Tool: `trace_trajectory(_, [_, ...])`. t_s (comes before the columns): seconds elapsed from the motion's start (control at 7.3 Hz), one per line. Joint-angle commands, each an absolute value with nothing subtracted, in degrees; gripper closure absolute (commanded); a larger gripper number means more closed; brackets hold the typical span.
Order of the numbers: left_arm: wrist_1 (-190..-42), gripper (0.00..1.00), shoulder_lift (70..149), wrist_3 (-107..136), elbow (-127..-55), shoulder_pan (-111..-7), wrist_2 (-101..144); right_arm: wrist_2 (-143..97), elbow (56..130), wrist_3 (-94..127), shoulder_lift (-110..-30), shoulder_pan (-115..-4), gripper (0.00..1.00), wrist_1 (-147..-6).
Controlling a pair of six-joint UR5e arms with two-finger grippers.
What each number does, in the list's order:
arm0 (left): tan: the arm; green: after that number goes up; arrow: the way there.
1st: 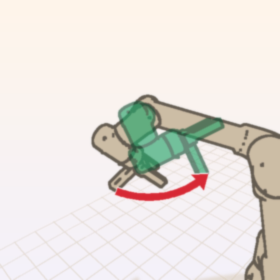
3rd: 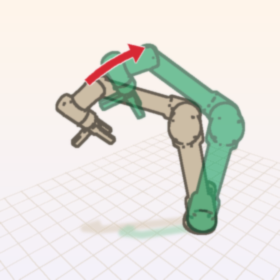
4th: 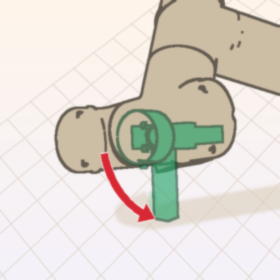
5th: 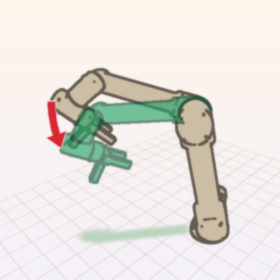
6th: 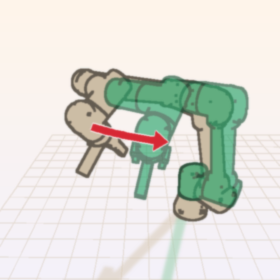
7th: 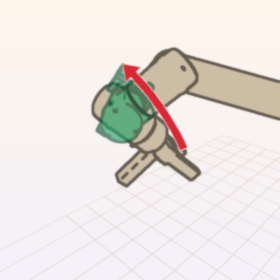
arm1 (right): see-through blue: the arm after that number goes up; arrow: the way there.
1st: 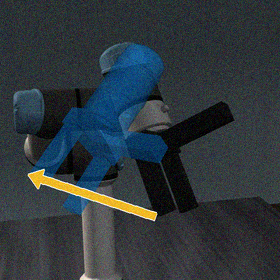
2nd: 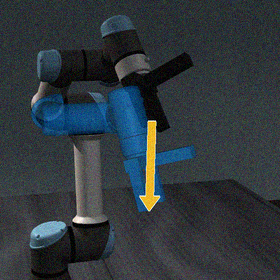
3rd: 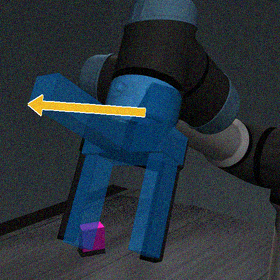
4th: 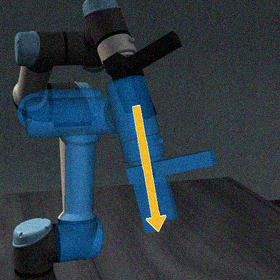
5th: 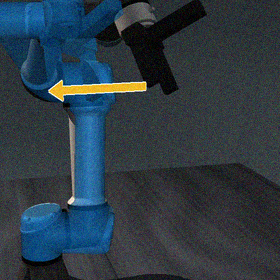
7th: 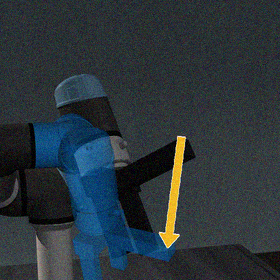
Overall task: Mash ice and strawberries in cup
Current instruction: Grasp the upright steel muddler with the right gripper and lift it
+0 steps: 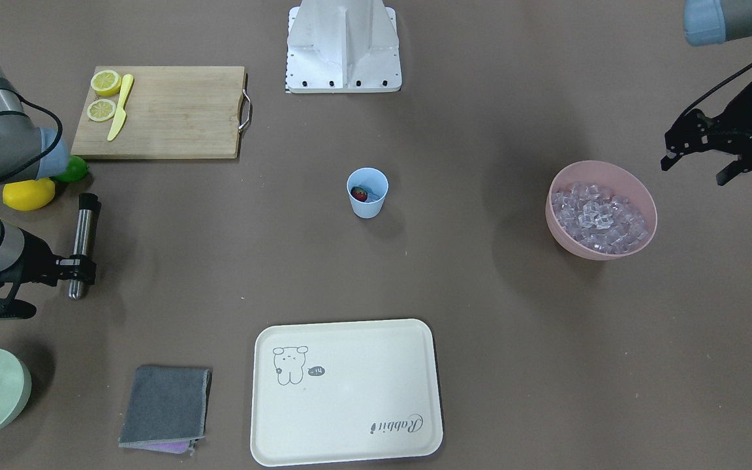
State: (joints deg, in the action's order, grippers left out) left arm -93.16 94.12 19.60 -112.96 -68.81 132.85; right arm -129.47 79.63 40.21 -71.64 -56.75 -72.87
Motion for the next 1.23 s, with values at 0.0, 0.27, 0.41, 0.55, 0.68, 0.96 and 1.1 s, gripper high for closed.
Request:
trace_trajectory(0.0, [-93.16, 0.04, 94.04, 19.6, -113.29, -68.82, 132.8, -129.46, 79.63, 40.25, -71.89, -56.43, 0.41, -72.86])
trace_trajectory(0.27, [-93.16, 0.04, 93.96, 19.51, -113.64, -68.91, 132.8, -129.55, 79.8, 40.25, -71.9, -56.43, 1.0, -72.77])
trace_trajectory(0.41, [-93.16, 0.04, 94.04, 19.51, -113.64, -69.08, 132.8, -129.9, 80.07, 40.17, -71.81, -56.43, 1.0, -72.77])
trace_trajectory(0.55, [-93.16, 0.04, 93.87, 19.51, -113.56, -69.17, 132.8, -130.08, 80.5, 40.17, -71.55, -56.43, 1.0, -72.77])
trace_trajectory(0.68, [-93.16, 0.04, 93.95, 19.51, -113.29, -69.17, 132.8, -133.04, 83.38, 40.17, -71.37, -58.69, 1.0, -72.86])
trace_trajectory(0.96, [-93.25, 0.04, 93.87, 19.51, -113.29, -69.17, 132.98, -130.98, 95.74, 41.39, -71.72, -60.81, 1.0, -73.83])
trace_trajectory(1.1, [-93.16, 0.04, 93.61, 19.6, -113.2, -69.34, 133.15, -124.87, 102.85, 49.14, -71.28, -59.43, 1.0, -73.39])
